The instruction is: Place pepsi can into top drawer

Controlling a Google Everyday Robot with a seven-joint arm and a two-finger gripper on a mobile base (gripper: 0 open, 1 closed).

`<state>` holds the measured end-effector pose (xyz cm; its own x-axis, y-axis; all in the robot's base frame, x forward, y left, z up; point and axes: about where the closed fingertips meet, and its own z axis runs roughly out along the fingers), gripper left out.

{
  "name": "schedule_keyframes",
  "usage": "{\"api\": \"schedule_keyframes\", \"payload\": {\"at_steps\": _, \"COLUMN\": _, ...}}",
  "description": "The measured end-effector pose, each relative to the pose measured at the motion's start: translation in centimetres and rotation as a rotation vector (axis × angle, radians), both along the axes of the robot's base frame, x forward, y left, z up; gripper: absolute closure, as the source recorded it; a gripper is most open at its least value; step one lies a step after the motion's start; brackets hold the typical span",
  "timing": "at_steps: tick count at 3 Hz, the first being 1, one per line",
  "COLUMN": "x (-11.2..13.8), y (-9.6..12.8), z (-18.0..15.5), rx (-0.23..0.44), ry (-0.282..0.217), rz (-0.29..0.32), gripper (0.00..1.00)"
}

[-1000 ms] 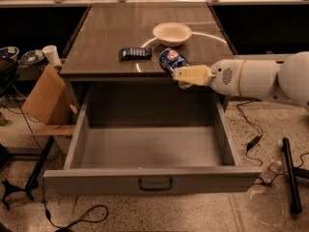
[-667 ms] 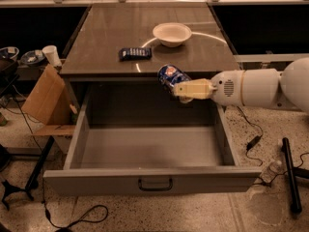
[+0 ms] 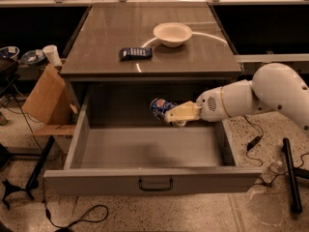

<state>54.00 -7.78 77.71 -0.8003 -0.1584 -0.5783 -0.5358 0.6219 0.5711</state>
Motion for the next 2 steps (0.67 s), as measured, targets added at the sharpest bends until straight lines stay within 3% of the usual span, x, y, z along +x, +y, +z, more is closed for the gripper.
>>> {"api": "schedule_keyframes", "payload": {"at_steps": 1, "x": 0.0, "y": 0.3, "z": -5.5, "rx": -0.058, "ry": 0.126, "rz": -0.003, "gripper": 1.0}}
{"api": "schedule_keyframes", "payload": {"at_steps": 2, "x": -0.3, "y": 0.4, "z": -9.6, "rx": -0.099, "ry": 0.216, "rz": -0.018, "gripper": 1.0}}
